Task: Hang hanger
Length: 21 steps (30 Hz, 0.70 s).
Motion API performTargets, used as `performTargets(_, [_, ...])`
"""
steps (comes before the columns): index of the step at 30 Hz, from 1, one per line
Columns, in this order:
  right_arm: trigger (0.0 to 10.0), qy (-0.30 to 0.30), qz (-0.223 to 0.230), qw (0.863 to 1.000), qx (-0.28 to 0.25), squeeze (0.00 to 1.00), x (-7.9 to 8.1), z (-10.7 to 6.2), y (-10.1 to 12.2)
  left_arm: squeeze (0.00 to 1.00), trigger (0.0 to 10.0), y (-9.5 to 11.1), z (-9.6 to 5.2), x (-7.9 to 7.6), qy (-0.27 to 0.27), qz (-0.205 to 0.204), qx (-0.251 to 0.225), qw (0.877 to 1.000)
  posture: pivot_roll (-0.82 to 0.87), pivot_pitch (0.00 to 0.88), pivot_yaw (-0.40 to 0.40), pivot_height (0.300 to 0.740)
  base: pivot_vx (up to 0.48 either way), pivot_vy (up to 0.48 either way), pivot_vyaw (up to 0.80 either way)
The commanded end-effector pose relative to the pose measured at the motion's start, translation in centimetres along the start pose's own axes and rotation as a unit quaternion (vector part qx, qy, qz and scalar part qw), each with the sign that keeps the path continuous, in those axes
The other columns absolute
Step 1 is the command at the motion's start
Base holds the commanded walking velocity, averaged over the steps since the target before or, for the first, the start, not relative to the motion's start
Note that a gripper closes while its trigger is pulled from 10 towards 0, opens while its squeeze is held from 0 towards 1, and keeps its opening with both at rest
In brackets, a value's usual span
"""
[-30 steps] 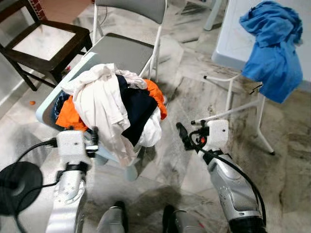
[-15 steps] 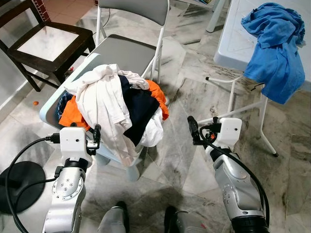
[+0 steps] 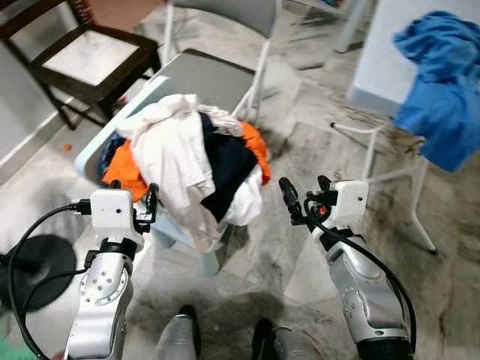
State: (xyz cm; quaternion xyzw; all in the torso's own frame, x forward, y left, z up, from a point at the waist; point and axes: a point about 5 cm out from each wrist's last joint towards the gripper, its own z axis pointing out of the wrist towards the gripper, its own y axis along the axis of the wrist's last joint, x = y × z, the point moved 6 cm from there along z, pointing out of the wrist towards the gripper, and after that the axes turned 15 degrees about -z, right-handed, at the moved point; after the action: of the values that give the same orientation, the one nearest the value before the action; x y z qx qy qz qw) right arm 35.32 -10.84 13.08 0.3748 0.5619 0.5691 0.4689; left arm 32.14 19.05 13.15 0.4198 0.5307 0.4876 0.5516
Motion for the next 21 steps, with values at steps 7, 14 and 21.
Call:
performTargets(7, [10.0, 0.002, 0.008, 1.000, -0.002, 0.00, -0.04, -0.40, 0.19, 0.00, 10.0, -0.14, -0.31, -0.14, -0.004, -0.002, 0.003, 1.000, 0.14, 0.254, -0.050, 0.740, 0.182, 0.000, 0.06])
performTargets(14, [10.0, 0.007, 0.008, 1.000, -0.005, 0.00, 0.15, -0.37, 0.30, 0.00, 10.0, -0.09, -0.24, -0.31, -0.007, -0.002, 0.002, 1.000, 0.14, 0.254, -0.048, 0.740, 0.299, 0.000, 0.00])
performTargets(21, [10.0, 0.011, 0.008, 1.000, -0.006, 0.00, 0.28, -0.37, 0.32, 0.00, 10.0, -0.08, -0.15, -0.51, -0.012, -0.003, 0.002, 1.000, 0.14, 0.252, -0.047, 0.740, 0.357, 0.000, 0.00])
